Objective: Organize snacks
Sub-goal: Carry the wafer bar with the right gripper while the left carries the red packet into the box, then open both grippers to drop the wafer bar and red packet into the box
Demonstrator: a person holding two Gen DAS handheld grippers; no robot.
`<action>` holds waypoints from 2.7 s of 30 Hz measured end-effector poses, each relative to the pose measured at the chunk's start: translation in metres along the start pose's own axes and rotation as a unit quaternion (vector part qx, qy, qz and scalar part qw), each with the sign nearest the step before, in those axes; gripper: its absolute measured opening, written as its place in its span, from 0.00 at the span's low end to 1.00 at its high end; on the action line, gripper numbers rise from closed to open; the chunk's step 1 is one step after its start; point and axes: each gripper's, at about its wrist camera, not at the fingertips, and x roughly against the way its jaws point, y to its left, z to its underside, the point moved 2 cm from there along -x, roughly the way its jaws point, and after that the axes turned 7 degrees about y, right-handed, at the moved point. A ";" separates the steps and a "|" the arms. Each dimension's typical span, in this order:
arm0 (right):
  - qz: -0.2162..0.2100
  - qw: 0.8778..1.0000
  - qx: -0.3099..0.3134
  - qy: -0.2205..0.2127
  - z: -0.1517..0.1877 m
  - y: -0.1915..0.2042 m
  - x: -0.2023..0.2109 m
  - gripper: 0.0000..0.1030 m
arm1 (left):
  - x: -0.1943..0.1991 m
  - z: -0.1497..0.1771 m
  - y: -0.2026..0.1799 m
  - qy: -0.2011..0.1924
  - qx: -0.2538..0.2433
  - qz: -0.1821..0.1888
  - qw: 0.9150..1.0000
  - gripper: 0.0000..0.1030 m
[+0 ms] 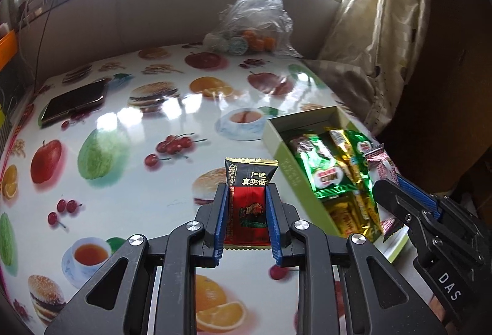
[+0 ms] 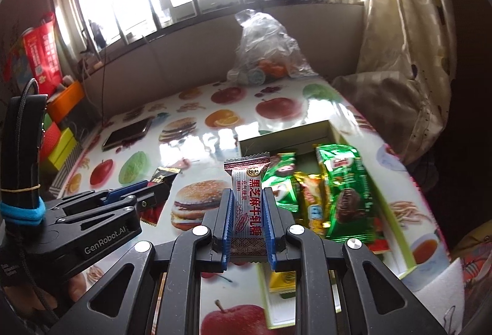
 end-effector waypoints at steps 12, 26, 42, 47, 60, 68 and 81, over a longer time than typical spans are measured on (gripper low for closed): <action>0.026 1.000 -0.017 0.000 0.005 -0.038 0.013 0.17 | -0.012 -0.014 -0.041 0.009 -0.025 0.032 0.999 0.24; 0.037 0.998 -0.046 0.029 0.020 -0.077 -0.002 0.17 | -0.048 -0.021 -0.077 0.036 -0.048 0.054 0.997 0.24; 0.023 0.997 -0.040 0.064 0.029 -0.079 -0.024 0.17 | -0.072 -0.026 -0.097 0.056 -0.060 0.061 0.995 0.24; 0.025 0.997 -0.042 0.066 0.030 -0.083 -0.029 0.17 | -0.078 -0.025 -0.100 0.061 -0.063 0.058 0.995 0.24; 0.029 0.996 -0.039 0.070 0.033 -0.084 -0.034 0.21 | -0.080 -0.025 -0.101 0.061 -0.065 0.054 0.995 0.25; 0.036 0.996 -0.042 0.063 0.033 -0.084 -0.030 0.31 | -0.076 -0.022 -0.099 0.059 -0.063 0.045 0.995 0.26; 0.040 0.997 -0.043 0.046 0.035 -0.080 -0.014 0.43 | -0.052 -0.014 -0.094 0.036 -0.057 0.036 0.997 0.40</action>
